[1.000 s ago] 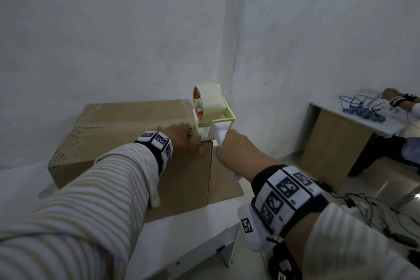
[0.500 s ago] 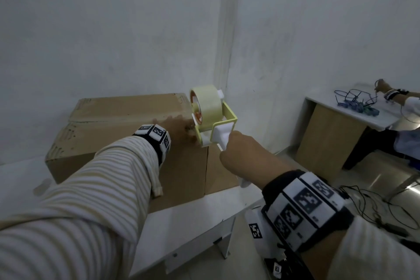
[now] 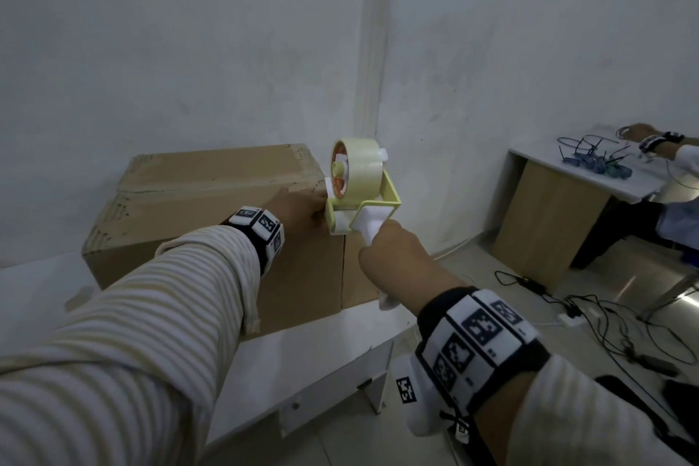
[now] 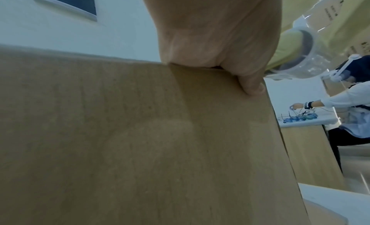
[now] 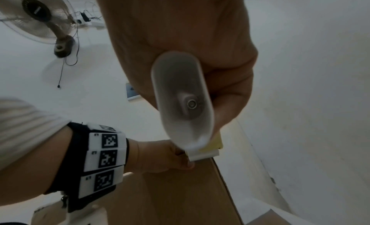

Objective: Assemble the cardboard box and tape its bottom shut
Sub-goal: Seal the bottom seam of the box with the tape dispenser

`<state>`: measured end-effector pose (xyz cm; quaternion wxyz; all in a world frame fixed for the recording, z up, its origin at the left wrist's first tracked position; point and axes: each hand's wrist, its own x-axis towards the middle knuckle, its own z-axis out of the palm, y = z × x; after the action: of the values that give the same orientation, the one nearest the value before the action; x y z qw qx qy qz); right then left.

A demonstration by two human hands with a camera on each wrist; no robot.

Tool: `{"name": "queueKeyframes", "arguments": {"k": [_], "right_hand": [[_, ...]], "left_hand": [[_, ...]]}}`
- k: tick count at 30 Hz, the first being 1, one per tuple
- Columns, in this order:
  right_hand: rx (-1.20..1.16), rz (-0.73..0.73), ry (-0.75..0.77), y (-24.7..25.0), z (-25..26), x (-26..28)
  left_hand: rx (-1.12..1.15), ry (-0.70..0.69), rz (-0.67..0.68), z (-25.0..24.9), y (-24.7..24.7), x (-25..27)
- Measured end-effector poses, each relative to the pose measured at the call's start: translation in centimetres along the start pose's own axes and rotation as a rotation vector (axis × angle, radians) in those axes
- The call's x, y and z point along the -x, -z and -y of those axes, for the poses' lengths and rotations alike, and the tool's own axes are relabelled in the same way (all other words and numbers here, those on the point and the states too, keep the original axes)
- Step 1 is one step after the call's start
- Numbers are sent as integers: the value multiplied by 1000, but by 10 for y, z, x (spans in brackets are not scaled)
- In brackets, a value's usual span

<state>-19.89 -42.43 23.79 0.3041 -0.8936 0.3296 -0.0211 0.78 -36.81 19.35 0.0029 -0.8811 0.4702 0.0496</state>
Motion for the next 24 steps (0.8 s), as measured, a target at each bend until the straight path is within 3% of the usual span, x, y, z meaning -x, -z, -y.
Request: {"name": "queueKeyframes", "arguments": {"k": [6,10,13,16,19,24], "right_hand": [[-41,-10,-64,-6,2,-2],[-106,22,-115,-7,-1,-8],[-110,79,-145,-16,-13,-7],[-242,-40,-138,-18,-29,-4],[-291,-102,-125,-11,-34,-6],[-317,-164,-29,1,-16,-1]], "left_hand": [[-131,-18,-60,-5,-2,4],[-43,1,-170,-8,-2,7],[-40,-6,-165,-9,-4,7],[-41,51,-127,-12,0,4],[95,81,-89,-16,2,-1],[70,107,-238,-29,-2,7]]}}
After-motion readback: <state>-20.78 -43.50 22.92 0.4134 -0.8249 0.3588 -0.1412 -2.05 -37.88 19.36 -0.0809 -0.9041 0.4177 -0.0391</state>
